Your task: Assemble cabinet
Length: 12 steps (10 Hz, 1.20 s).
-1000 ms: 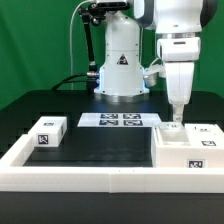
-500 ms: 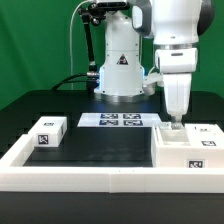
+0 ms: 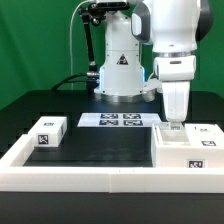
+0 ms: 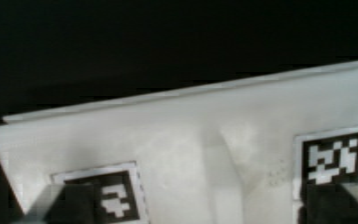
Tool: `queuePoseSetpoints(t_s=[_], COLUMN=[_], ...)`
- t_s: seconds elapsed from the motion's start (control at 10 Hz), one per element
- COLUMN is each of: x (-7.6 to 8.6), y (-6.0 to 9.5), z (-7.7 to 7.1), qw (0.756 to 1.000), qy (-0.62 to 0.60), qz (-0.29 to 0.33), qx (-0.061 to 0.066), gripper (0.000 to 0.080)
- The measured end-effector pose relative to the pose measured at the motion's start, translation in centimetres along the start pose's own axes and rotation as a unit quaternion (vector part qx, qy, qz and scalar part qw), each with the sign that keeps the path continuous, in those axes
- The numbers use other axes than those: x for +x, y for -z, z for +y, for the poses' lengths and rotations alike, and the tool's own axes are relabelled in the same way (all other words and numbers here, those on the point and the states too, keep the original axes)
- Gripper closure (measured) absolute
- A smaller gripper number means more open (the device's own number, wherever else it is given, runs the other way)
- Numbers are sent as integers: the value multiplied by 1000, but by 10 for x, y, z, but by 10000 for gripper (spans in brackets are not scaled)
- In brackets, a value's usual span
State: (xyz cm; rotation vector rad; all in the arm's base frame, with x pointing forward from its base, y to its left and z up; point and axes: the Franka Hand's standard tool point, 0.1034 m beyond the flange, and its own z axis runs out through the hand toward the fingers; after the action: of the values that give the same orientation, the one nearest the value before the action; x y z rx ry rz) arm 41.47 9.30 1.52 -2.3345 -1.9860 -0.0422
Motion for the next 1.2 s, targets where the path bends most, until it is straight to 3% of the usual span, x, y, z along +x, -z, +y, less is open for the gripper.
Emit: queuePoseSetpoints(t_s=[0.1, 0.2, 0.4, 1.0, 1.2], x=[0, 0, 0, 0, -2], y=[-1, -2, -2, -2, 8], z=[0, -1, -1, -1, -3], qw=[1000, 1000, 1000, 1000, 1000], qy=[0, 0, 0, -3, -8], qz=[0, 0, 0, 0, -5], qx=[1, 2, 2, 1, 0], gripper=[504, 687, 732, 731, 731])
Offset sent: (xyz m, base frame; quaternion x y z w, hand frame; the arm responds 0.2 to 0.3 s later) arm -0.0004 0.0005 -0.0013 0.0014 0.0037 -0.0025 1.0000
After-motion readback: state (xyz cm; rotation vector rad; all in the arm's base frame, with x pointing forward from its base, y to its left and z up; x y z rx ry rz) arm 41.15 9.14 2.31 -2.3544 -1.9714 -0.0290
